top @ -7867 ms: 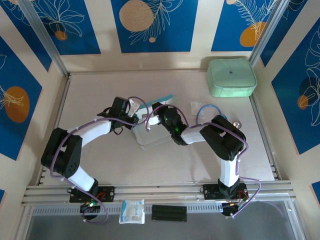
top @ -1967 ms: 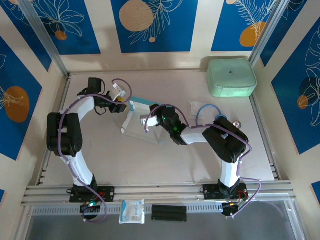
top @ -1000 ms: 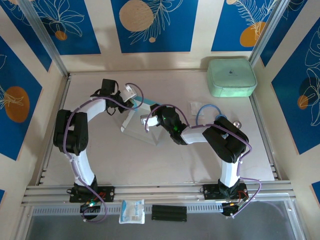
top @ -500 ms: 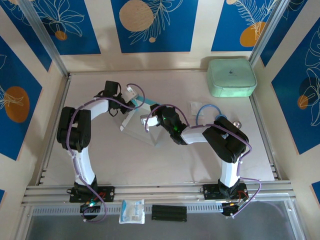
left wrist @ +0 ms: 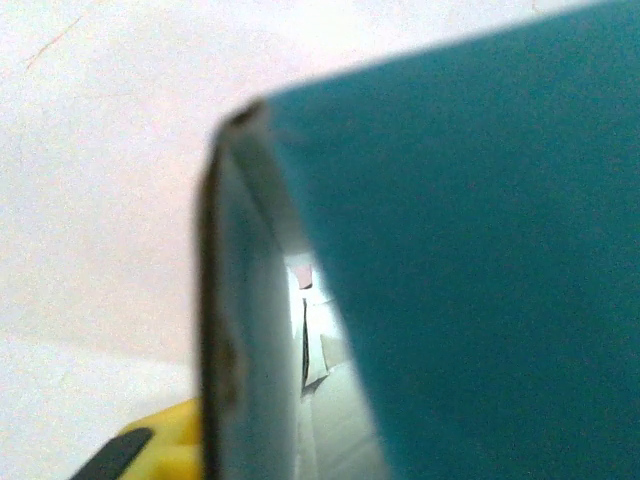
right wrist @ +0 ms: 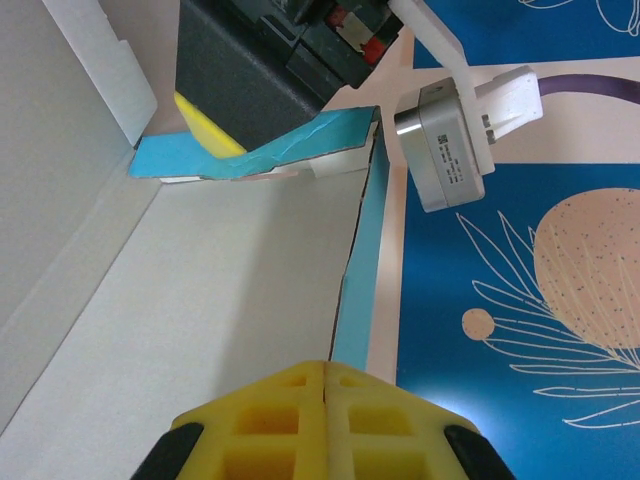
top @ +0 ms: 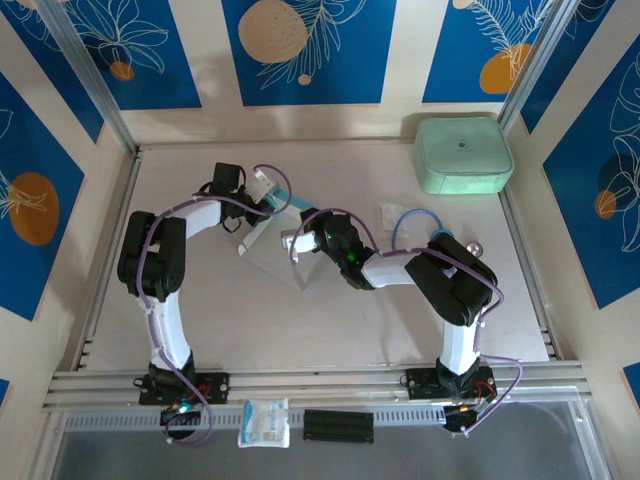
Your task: Fold the paper box
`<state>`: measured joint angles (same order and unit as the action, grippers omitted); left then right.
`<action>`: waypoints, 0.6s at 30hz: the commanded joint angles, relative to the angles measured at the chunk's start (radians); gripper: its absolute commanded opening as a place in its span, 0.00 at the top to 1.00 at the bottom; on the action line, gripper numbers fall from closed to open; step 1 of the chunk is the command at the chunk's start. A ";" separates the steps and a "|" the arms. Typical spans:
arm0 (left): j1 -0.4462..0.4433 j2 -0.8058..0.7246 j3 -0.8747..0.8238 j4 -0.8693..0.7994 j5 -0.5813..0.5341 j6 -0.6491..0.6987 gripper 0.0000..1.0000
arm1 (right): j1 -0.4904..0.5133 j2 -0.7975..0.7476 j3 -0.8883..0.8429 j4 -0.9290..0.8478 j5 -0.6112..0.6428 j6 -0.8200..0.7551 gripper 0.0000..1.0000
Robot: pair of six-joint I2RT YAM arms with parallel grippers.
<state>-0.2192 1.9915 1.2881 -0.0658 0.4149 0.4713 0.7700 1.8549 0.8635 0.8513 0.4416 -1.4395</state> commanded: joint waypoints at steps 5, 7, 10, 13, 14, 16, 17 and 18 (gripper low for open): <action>-0.011 0.028 0.035 0.006 -0.018 -0.031 0.95 | -0.001 -0.021 -0.016 -0.031 -0.009 0.009 1.00; -0.011 0.025 0.029 0.012 -0.044 -0.048 0.99 | -0.001 -0.021 -0.016 -0.030 -0.009 0.012 1.00; -0.015 0.026 0.022 0.020 -0.100 -0.073 1.00 | 0.000 -0.019 -0.013 -0.031 -0.008 0.015 1.00; -0.027 0.031 0.019 0.014 -0.179 -0.093 1.00 | 0.005 -0.016 -0.012 -0.031 -0.007 0.019 1.00; -0.031 0.031 0.019 0.015 -0.205 -0.096 1.00 | 0.006 -0.014 -0.011 -0.031 -0.005 0.021 1.00; -0.047 0.034 0.021 0.011 -0.252 -0.094 1.00 | 0.009 -0.011 -0.011 -0.031 -0.003 0.029 1.00; -0.052 0.036 0.023 0.008 -0.270 -0.094 1.00 | 0.011 -0.010 -0.012 -0.030 0.000 0.033 1.00; -0.055 0.042 0.031 0.002 -0.299 -0.099 1.00 | 0.012 -0.010 -0.011 -0.029 0.000 0.034 1.00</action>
<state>-0.2581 1.9999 1.3045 -0.0307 0.2382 0.3927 0.7731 1.8549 0.8612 0.8200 0.4412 -1.4307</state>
